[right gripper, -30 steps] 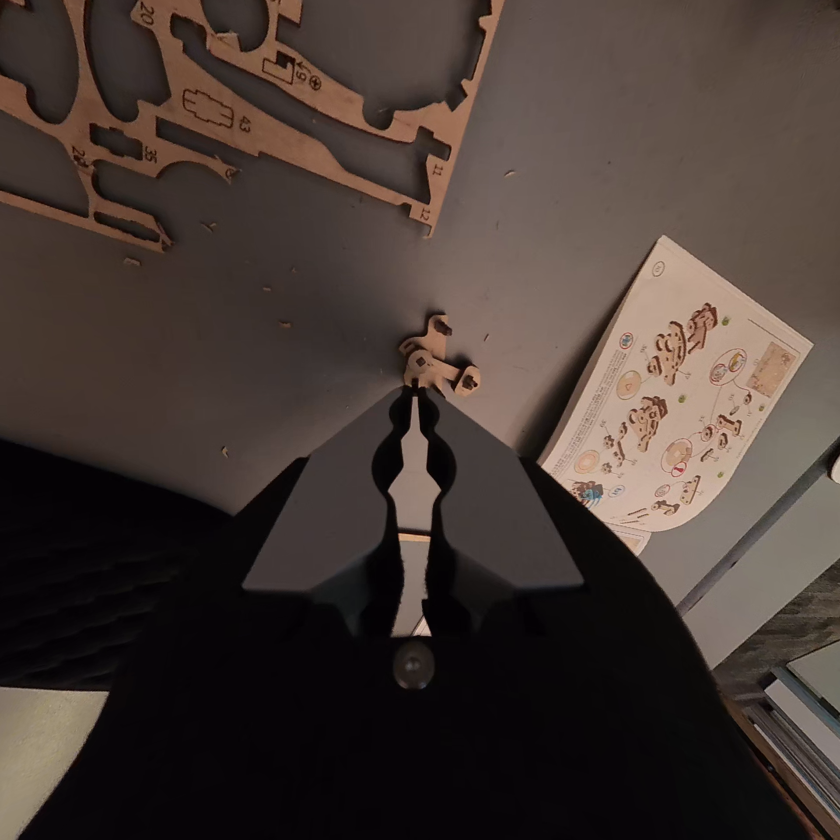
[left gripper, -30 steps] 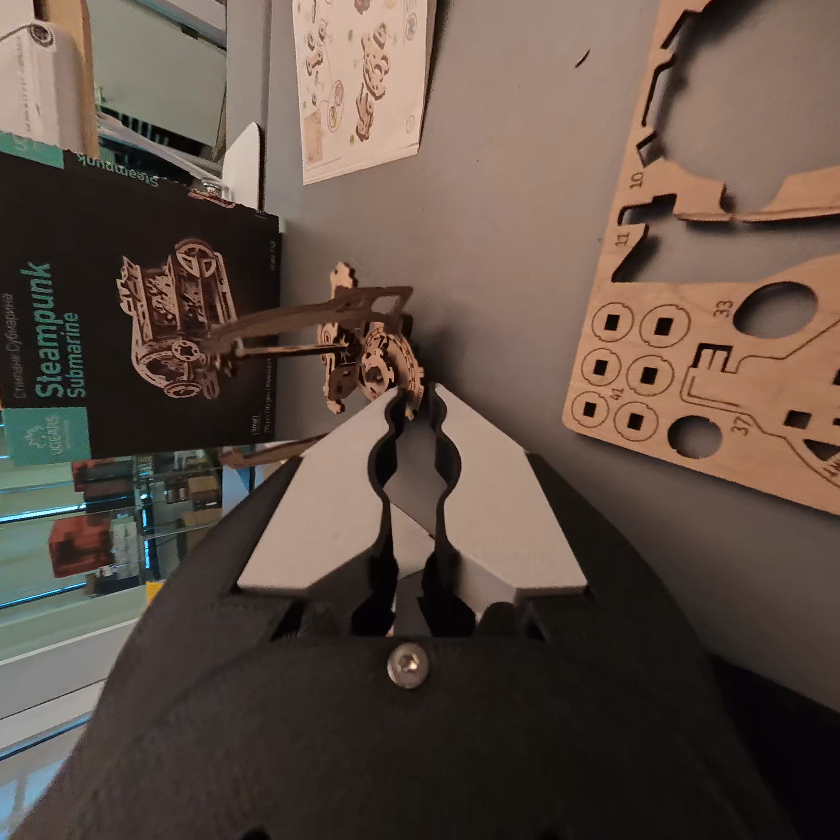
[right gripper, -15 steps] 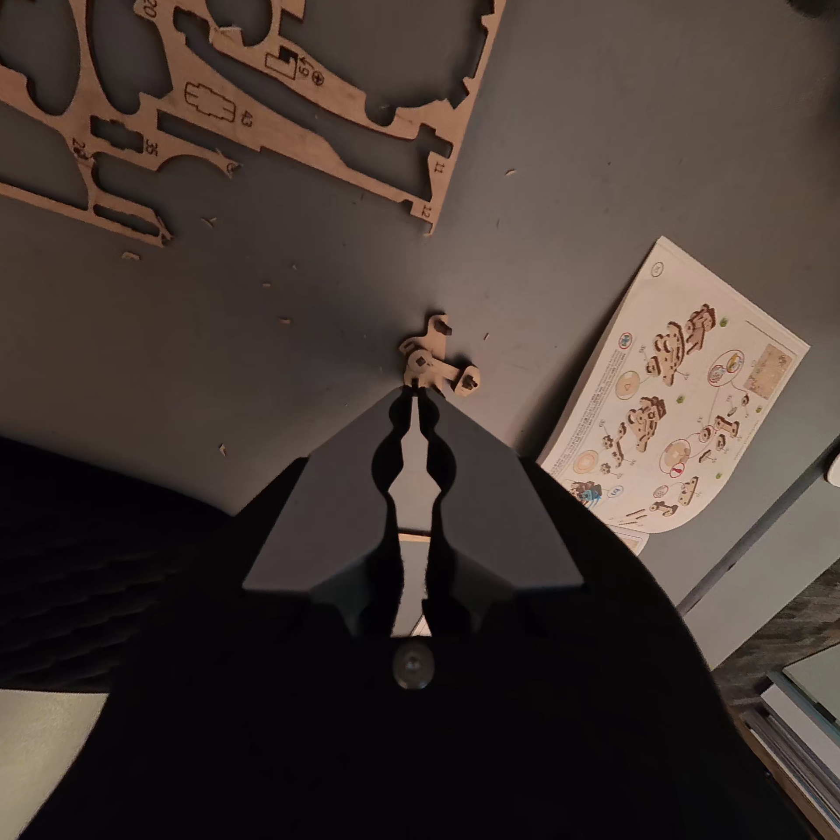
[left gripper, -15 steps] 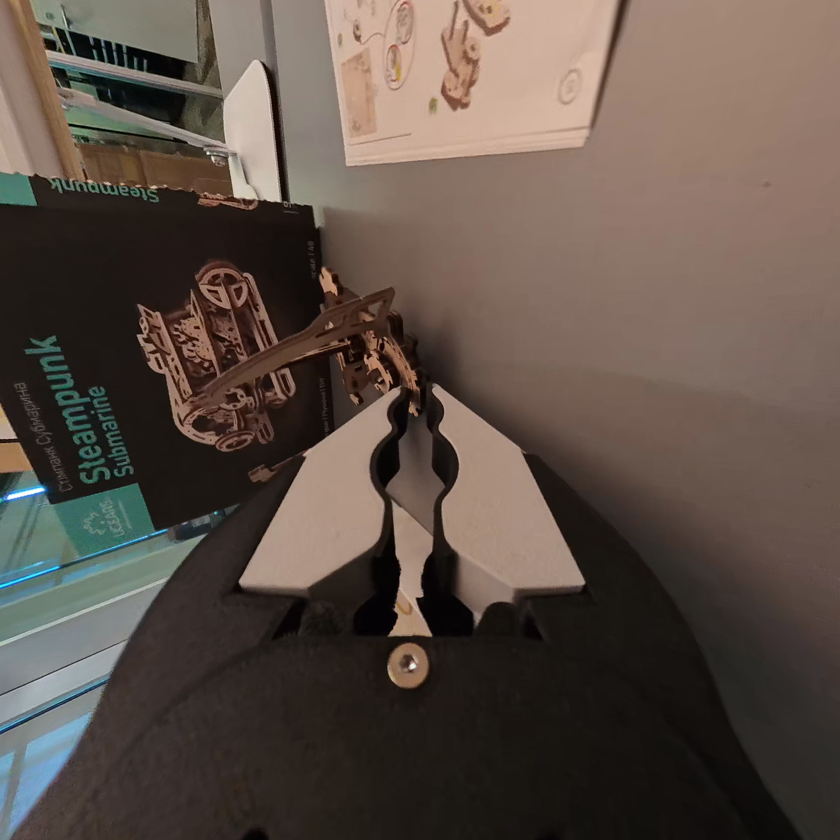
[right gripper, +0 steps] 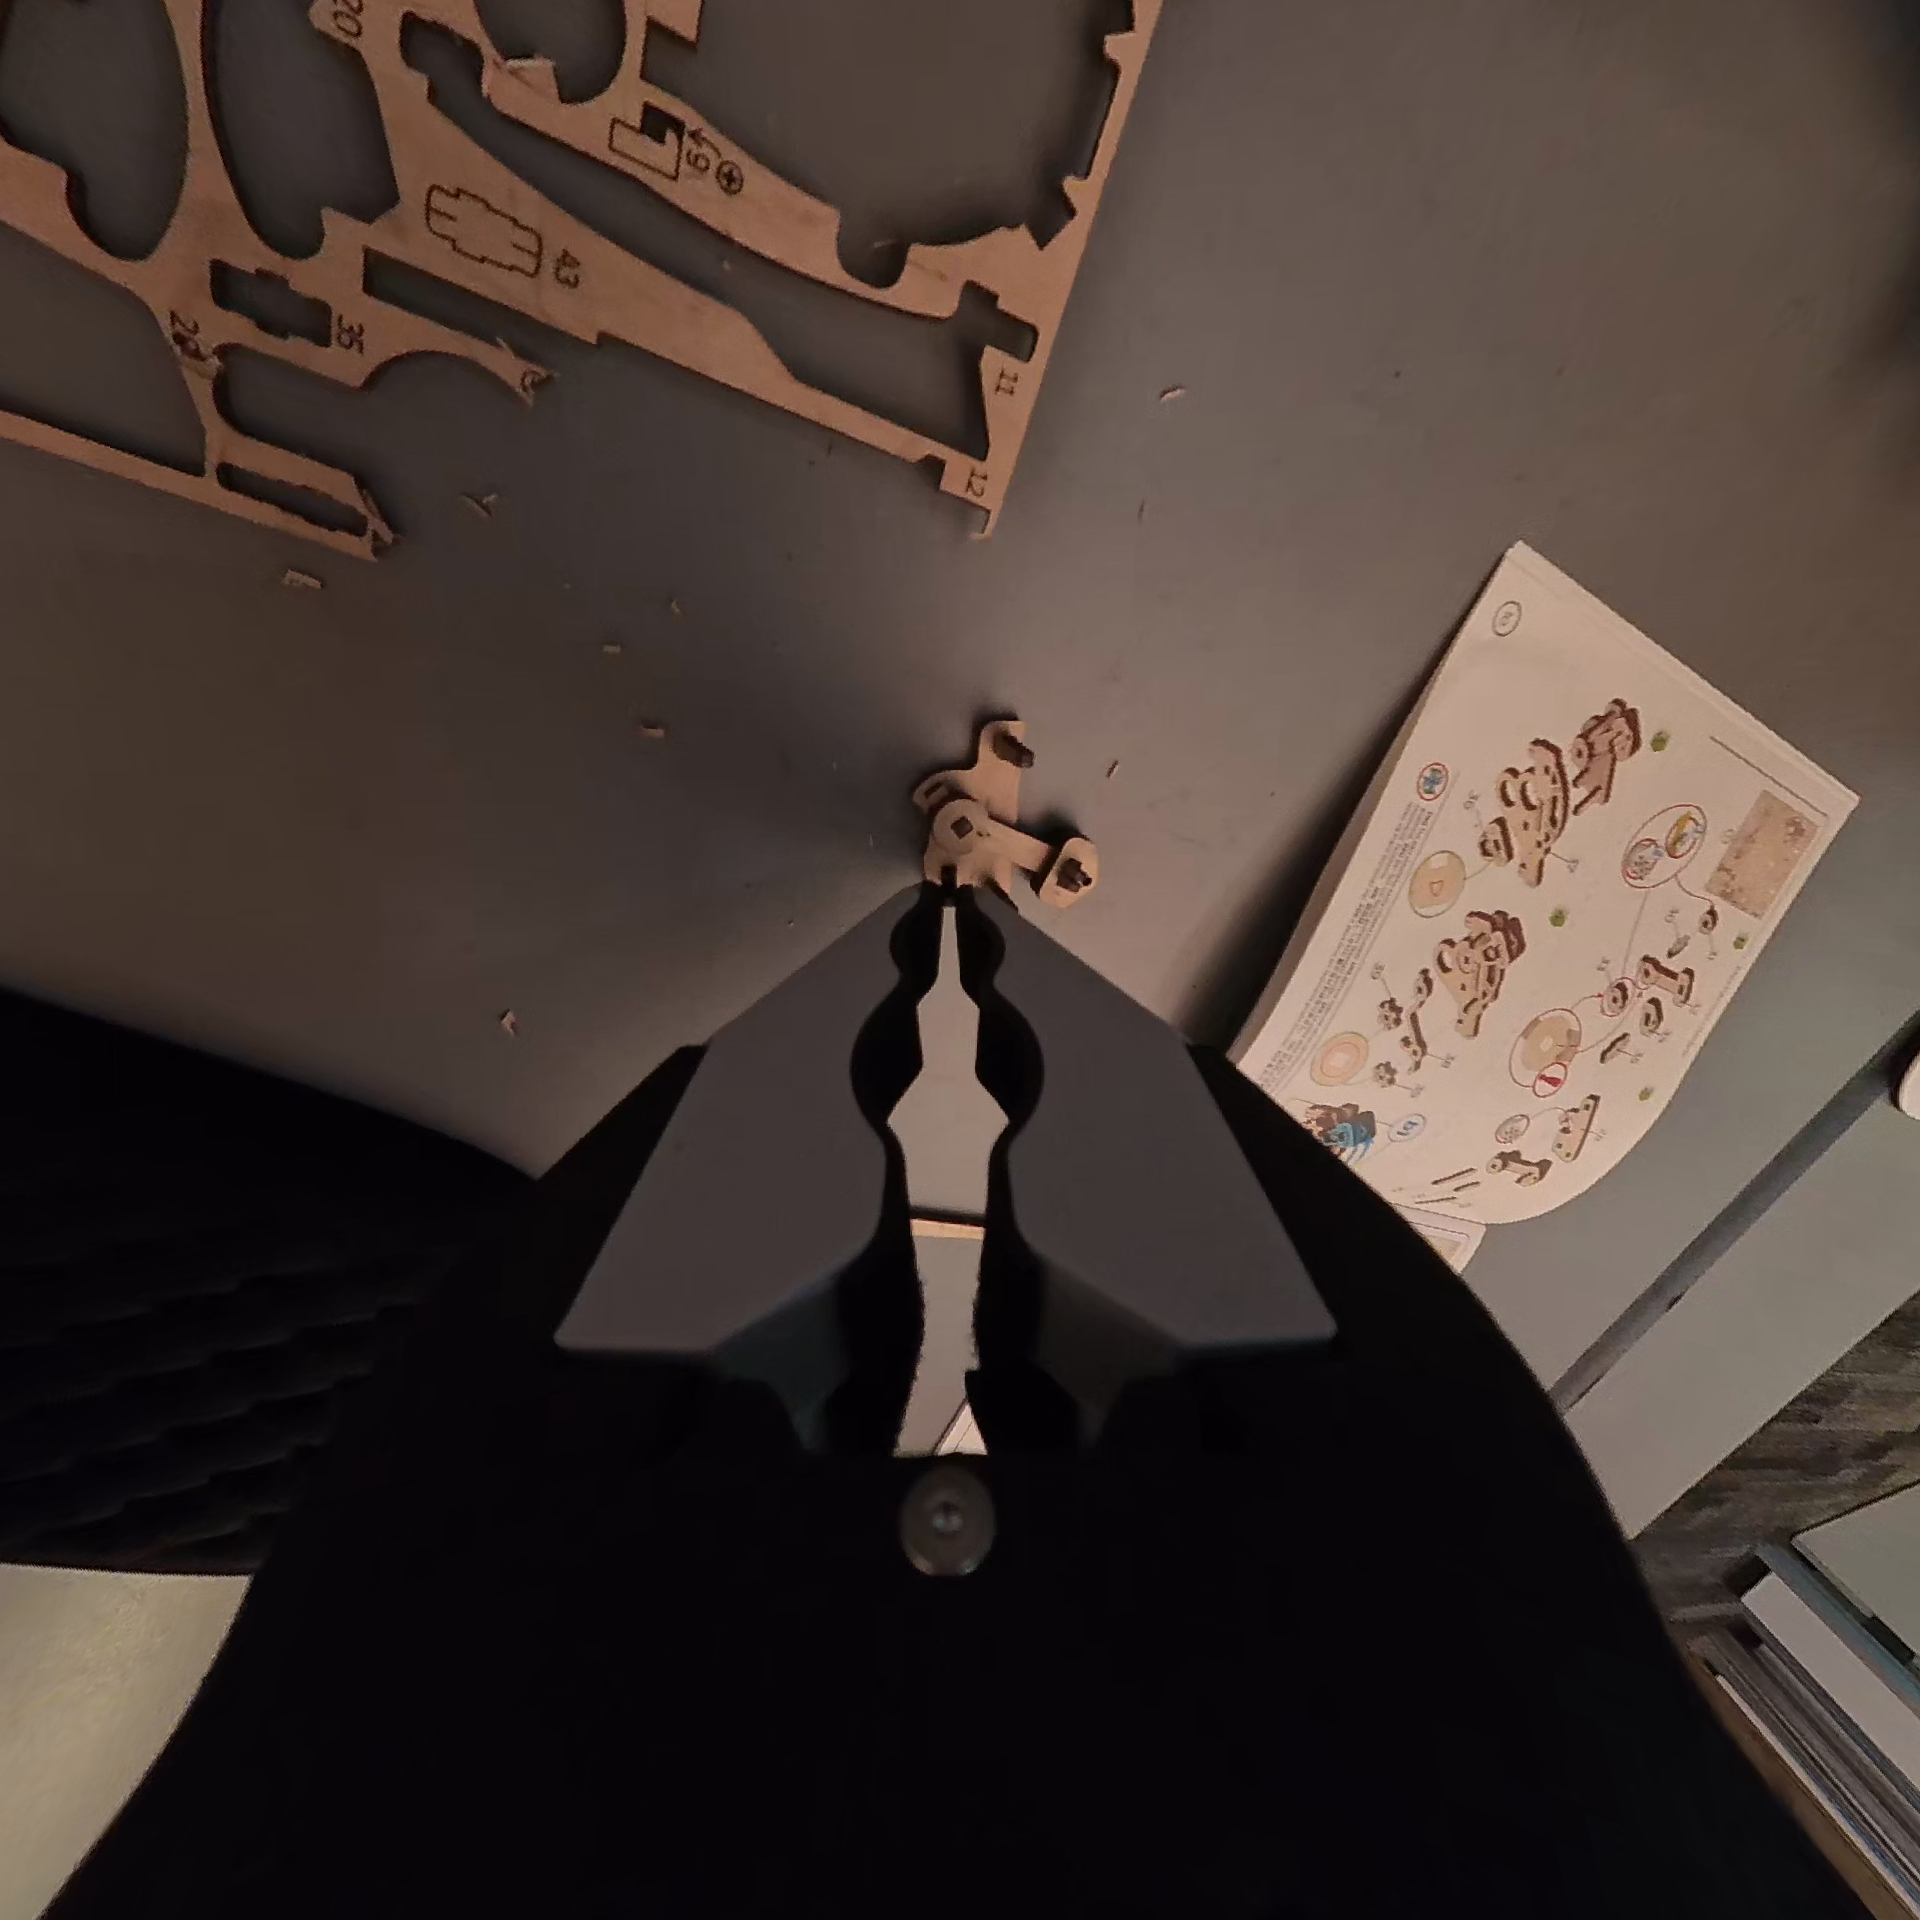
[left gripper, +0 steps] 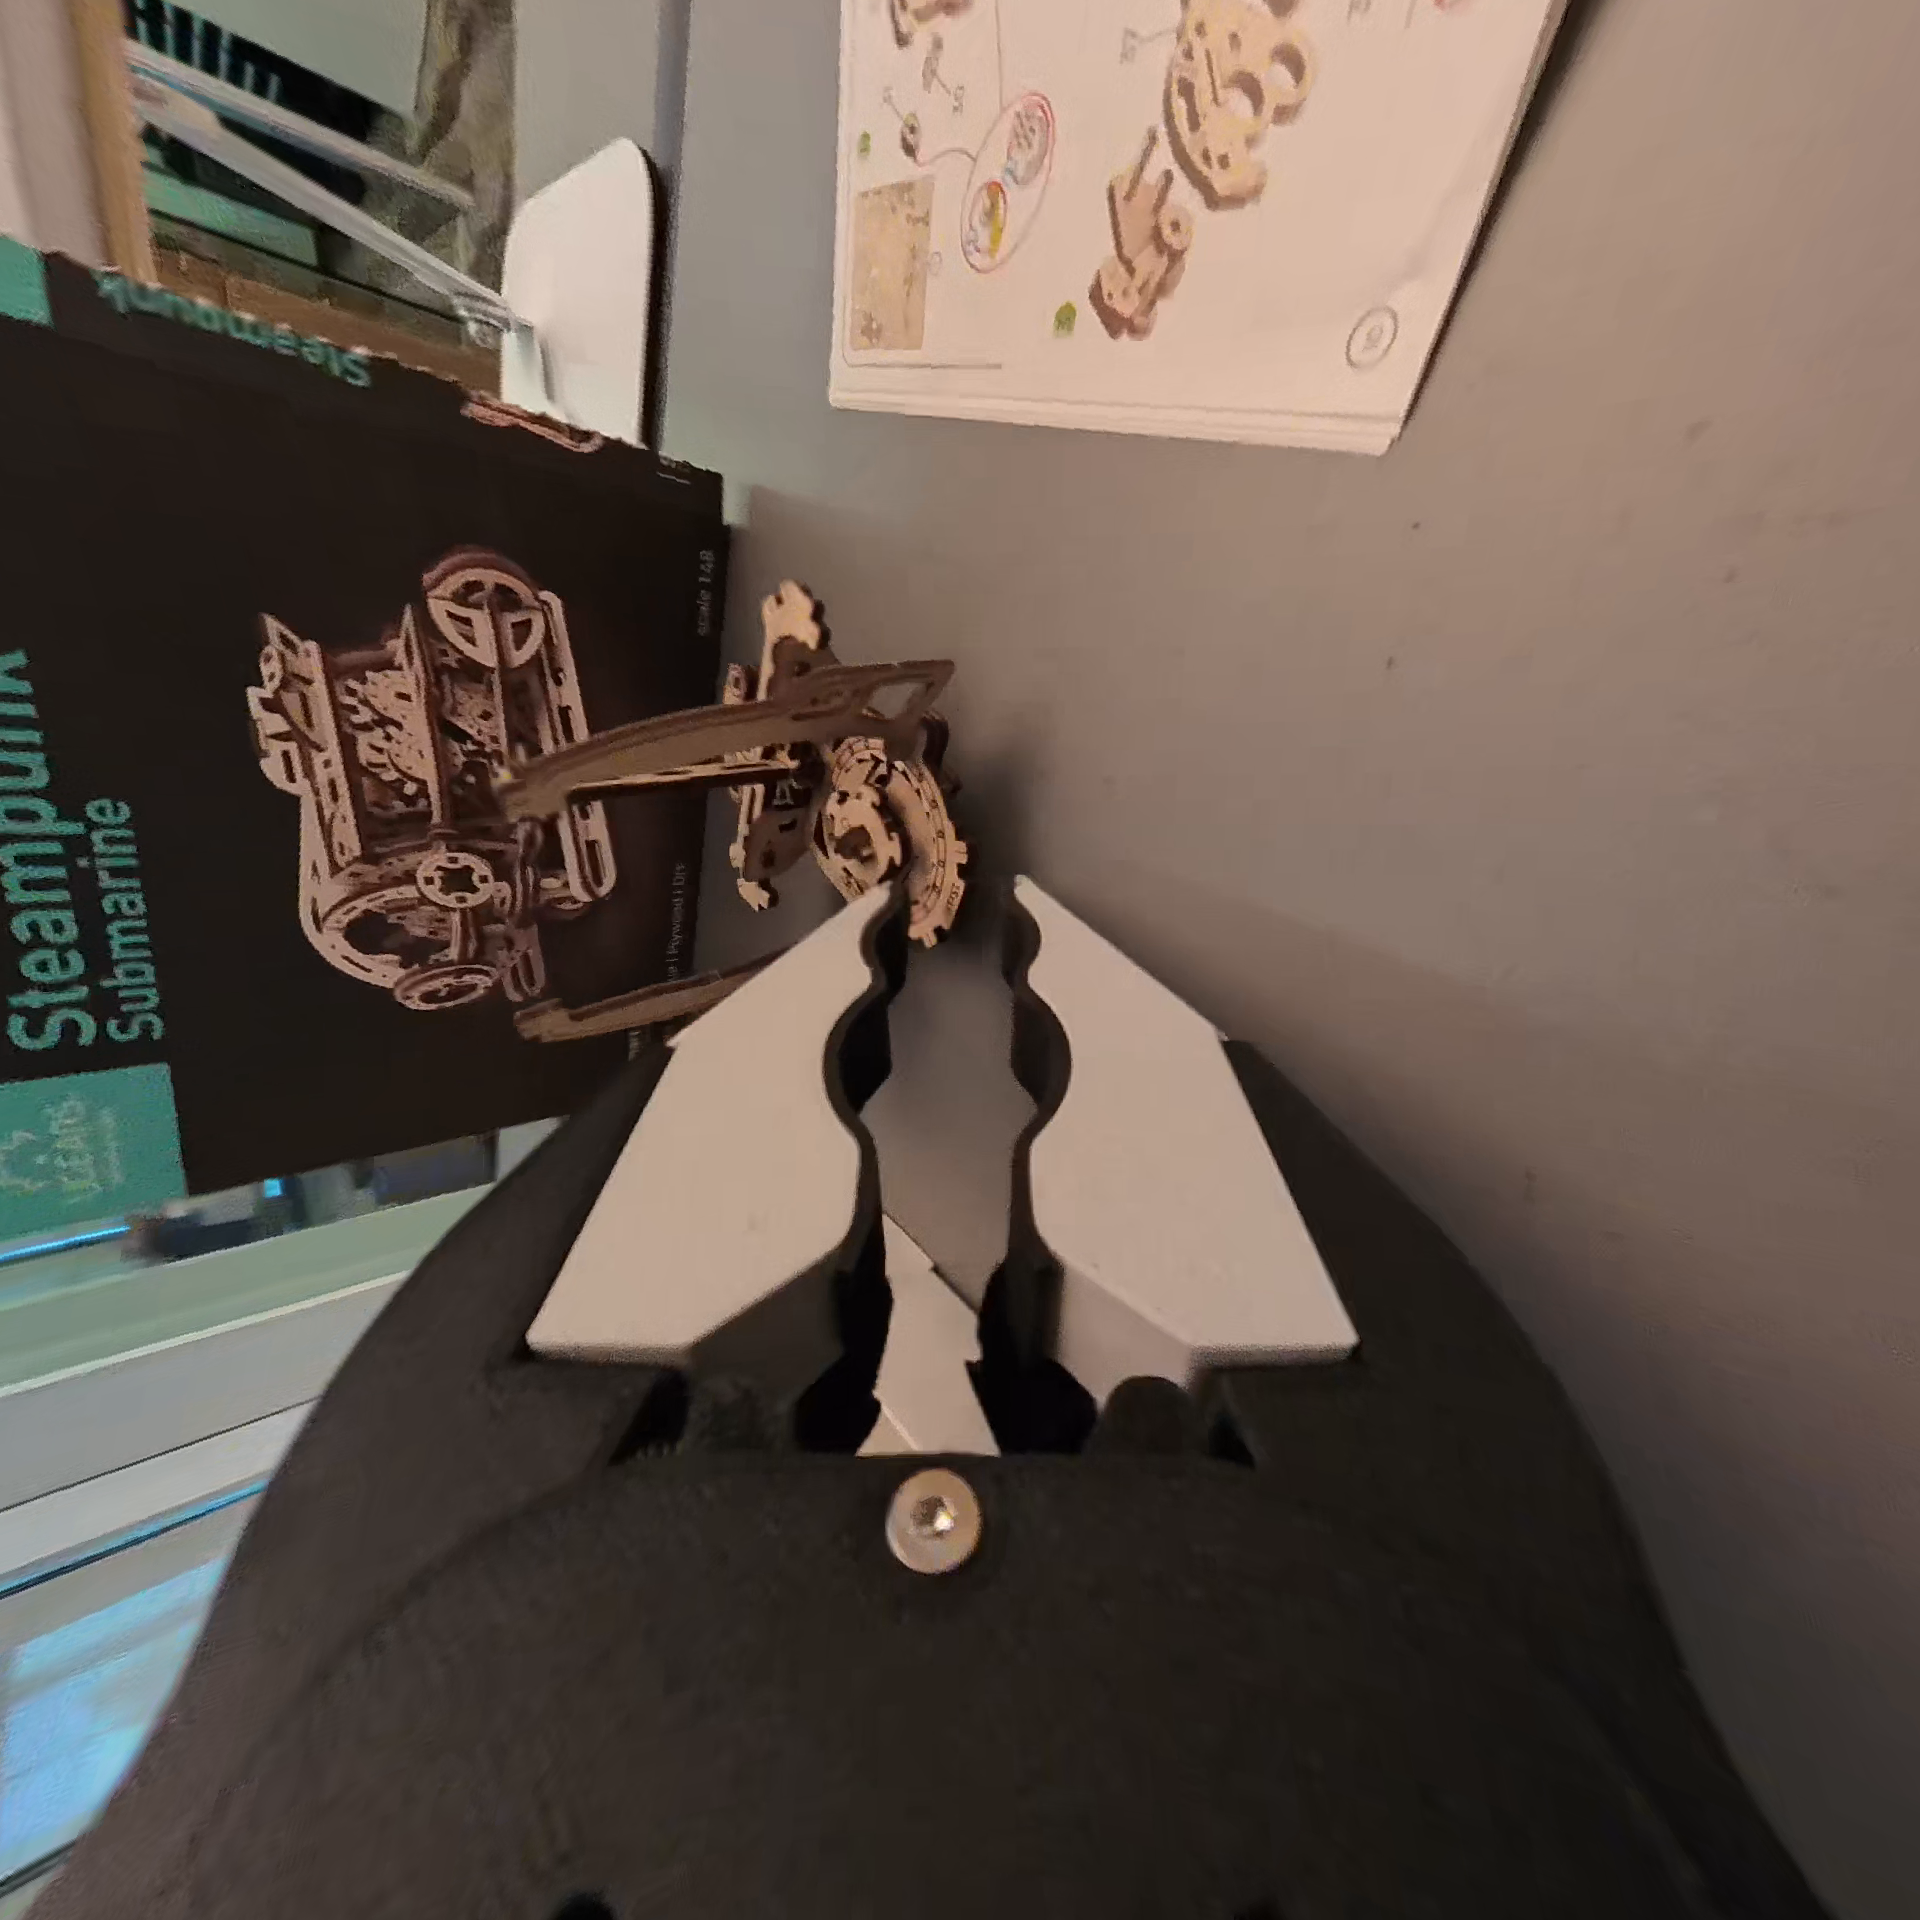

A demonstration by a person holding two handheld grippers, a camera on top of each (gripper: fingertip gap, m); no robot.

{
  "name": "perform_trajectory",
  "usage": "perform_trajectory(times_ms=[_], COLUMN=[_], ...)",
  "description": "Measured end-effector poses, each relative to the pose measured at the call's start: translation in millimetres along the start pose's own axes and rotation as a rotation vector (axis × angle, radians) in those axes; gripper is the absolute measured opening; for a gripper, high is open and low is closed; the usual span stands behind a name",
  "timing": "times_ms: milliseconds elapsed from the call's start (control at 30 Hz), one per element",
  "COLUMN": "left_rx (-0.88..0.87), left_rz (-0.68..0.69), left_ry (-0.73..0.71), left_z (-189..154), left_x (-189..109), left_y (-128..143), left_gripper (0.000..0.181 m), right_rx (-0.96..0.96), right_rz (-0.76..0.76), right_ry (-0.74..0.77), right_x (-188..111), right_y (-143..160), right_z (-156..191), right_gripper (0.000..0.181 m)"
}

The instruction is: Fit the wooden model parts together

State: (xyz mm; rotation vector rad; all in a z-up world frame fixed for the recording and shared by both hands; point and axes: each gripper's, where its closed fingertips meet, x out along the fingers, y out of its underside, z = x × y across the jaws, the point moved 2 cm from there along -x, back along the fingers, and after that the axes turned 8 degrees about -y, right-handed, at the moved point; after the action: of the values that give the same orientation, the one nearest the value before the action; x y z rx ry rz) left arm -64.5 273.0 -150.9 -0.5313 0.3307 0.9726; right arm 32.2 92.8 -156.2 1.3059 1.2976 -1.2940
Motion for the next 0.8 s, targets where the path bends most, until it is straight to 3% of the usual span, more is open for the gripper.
perform_trajectory(times_ms=[200,333,500,800], left_rx=[-0.396,-0.566,-0.585,-0.501], left_rz=[-0.213,-0.29,-0.341,-0.393], left_ry=[0.139,0.391,0.631,0.757], left_z=[6,-32,-73,-88], left_x=[-50,-81,-88,-81], left_y=[-39,-72,-104,-121], left_gripper=[0.027,0.026,0.021,0.013], right_rx=[0.021,0.034,0.026,0.011], right_rz=[-0.013,-0.021,-0.002,0.033], right_ry=[-0.038,-0.068,-0.072,-0.085], right_x=[0,0,0,0], right_y=[0,1,0,0], right_z=[-1,-1,-1,-1], right_gripper=[0.001,0.001,0.001,0.001])
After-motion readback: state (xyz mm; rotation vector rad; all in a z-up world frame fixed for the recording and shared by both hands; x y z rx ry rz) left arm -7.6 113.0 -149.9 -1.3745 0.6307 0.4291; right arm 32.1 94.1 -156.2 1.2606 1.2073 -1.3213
